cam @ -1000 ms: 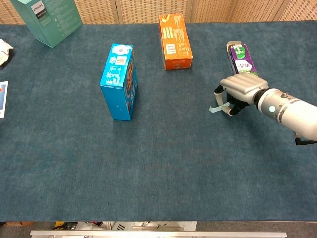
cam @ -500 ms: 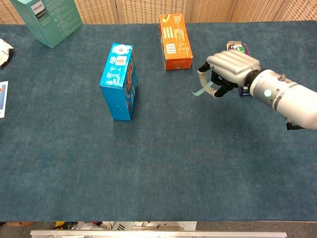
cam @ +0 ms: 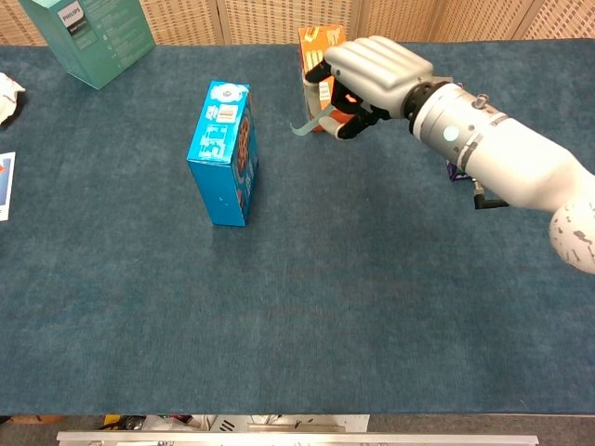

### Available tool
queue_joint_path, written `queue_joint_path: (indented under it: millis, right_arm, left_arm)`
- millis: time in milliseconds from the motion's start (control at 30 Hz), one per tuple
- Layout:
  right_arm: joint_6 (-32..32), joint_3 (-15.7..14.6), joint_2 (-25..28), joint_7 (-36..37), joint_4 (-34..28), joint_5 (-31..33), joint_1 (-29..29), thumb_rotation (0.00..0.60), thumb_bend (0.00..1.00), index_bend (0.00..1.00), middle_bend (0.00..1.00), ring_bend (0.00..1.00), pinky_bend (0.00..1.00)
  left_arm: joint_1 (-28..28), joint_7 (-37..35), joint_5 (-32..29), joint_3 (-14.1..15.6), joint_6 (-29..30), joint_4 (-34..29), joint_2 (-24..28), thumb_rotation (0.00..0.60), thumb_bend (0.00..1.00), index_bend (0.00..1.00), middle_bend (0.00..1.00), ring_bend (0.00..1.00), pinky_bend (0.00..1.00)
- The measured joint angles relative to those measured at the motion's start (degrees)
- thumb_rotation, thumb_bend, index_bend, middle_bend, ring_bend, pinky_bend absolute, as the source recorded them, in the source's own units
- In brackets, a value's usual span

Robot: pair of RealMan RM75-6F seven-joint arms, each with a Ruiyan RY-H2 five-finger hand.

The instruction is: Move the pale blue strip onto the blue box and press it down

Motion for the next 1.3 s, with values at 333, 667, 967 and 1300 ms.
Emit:
queue_joint_path:
  millis: [333,667,967,1300]
  right_arm:
    - [1.0,3.3,-5.5,1.7,3.6,-0.4,3.8,0.600,0.37,0.55,1.00,1.00,1.00]
    - [0.8,4.7,-7.4,2.2,6.4,-0.4,6.6,0.600,0.37,0.55,1.00,1.00,1.00]
    - [-0.4,5.3,-10.6,2.5,9.9,0.6,9.1,0.600,0.37,0.55,1.00,1.00,1.00]
    - [-1.5,6.4,-13.6,3.8,12.6,3.5,11.0,0.600,0.37,0.55,1.00,1.00,1.00]
  left_arm:
    - [0.7,0.0,-0.1,0.1,0.7,-0.4,0.5,0.600,0.49,0.19,0.52,0.49,0.53]
    - [1.0,0.5,-0.4,0.2,0.4,-0.7,0.5,0.600,0.49,0.19,0.52,0.49,0.53]
    - [1.1,0.9,-0.6,0.1,0.2,-1.0,0.6,0.600,0.49,0.19,0.52,0.49,0.53]
    - [1.3,0.7,-1.3,0.2,-0.4,-0.7,0.7,0.600,0.49,0.19,0.52,0.49,0.53]
